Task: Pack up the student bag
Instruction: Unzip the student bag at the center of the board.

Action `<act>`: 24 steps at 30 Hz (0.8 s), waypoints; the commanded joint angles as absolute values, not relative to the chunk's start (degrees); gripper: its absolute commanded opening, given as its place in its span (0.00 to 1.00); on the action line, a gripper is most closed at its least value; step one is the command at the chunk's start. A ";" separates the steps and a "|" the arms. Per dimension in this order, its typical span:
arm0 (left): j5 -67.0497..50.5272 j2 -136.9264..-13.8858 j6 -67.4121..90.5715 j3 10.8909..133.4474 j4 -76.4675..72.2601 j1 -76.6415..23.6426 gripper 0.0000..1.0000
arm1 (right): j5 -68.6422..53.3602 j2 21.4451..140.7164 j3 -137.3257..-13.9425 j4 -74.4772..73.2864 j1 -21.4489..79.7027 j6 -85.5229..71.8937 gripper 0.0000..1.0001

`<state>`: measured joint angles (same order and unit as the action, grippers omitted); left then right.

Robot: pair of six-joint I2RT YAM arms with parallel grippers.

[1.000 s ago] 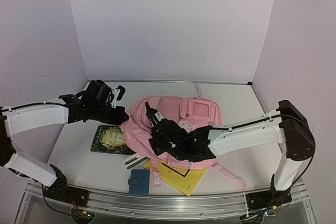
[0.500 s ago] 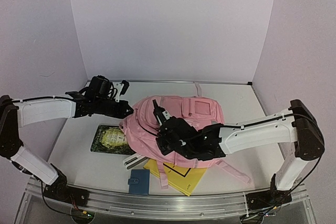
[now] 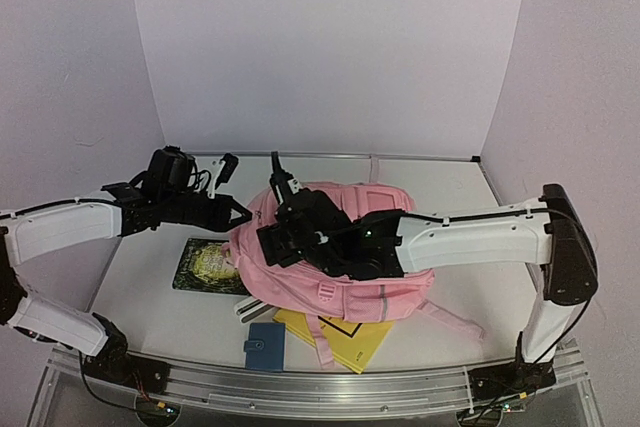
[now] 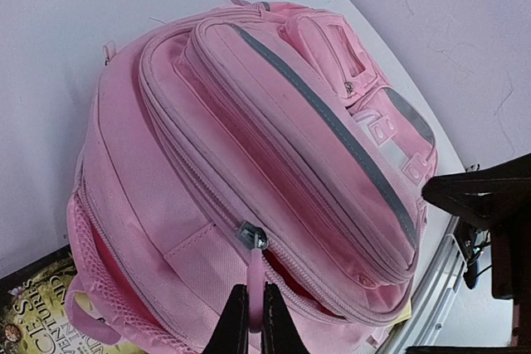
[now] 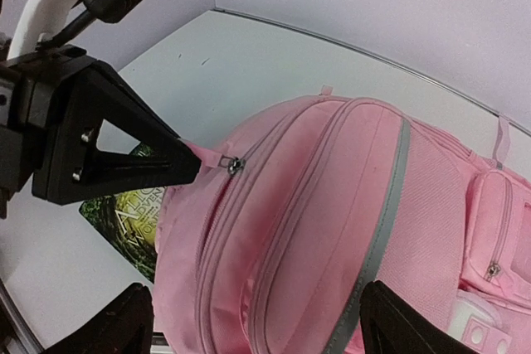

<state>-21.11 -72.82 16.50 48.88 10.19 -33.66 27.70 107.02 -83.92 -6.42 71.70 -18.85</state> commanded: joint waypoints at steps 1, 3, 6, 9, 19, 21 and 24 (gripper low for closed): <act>-22.97 -68.89 16.90 49.48 6.25 -33.86 0.00 | 31.82 112.40 -89.12 -11.52 71.54 -20.38 0.87; -22.96 -68.41 16.99 49.43 6.47 -33.88 0.00 | 34.65 114.37 -91.31 -13.90 71.54 -21.39 0.87; -22.92 -67.65 17.28 49.07 6.59 -34.02 0.00 | 39.16 116.76 -94.03 -17.52 71.54 -23.42 0.85; -22.70 -67.08 17.47 48.67 6.57 -34.11 0.00 | 42.23 118.07 -95.43 -19.58 71.54 -25.19 0.83; -20.29 -66.61 17.23 48.13 7.63 -34.14 0.00 | 41.92 113.98 -91.07 -19.92 70.17 -27.63 0.60; -19.24 -66.61 17.23 48.17 7.79 -34.11 0.00 | 41.92 112.69 -89.87 -19.94 70.10 -27.26 0.48; -15.01 -67.18 17.55 48.91 9.18 -34.07 0.00 | 40.75 110.74 -89.12 -19.85 70.11 -25.67 0.28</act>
<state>-20.76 -70.13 16.93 47.83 10.94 -34.66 35.26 115.95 -91.35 -15.30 72.53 -25.82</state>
